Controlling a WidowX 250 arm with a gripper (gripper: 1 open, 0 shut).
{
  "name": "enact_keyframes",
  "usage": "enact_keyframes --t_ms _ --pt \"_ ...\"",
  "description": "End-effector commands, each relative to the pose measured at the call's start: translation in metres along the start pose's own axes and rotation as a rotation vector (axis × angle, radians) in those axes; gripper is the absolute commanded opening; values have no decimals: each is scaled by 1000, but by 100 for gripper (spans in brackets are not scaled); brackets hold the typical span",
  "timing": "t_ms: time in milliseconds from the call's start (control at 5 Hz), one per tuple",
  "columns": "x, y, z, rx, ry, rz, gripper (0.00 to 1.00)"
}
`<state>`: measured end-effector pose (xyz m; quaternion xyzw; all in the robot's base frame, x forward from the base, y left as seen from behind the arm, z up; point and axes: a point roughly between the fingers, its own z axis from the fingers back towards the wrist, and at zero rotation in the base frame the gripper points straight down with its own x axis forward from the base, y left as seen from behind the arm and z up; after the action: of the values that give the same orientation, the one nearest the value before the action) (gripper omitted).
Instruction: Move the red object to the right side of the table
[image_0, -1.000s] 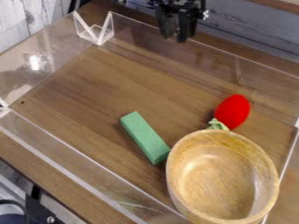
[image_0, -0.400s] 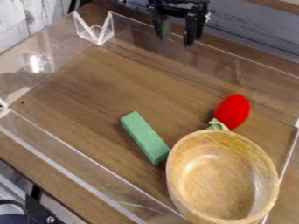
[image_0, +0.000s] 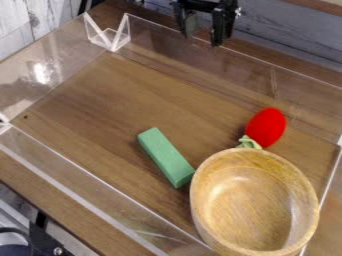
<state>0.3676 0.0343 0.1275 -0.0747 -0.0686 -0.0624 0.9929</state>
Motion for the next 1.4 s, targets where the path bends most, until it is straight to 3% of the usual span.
enact_keyframes --t_ms 0,200,800,1200 --pt "5 -10 27 16 -80 -29 100" --pt "6 -14 28 11 -89 -32 100" --pt "8 -27 22 52 -134 51 100" --pt "10 -7 32 74 -120 12 100"
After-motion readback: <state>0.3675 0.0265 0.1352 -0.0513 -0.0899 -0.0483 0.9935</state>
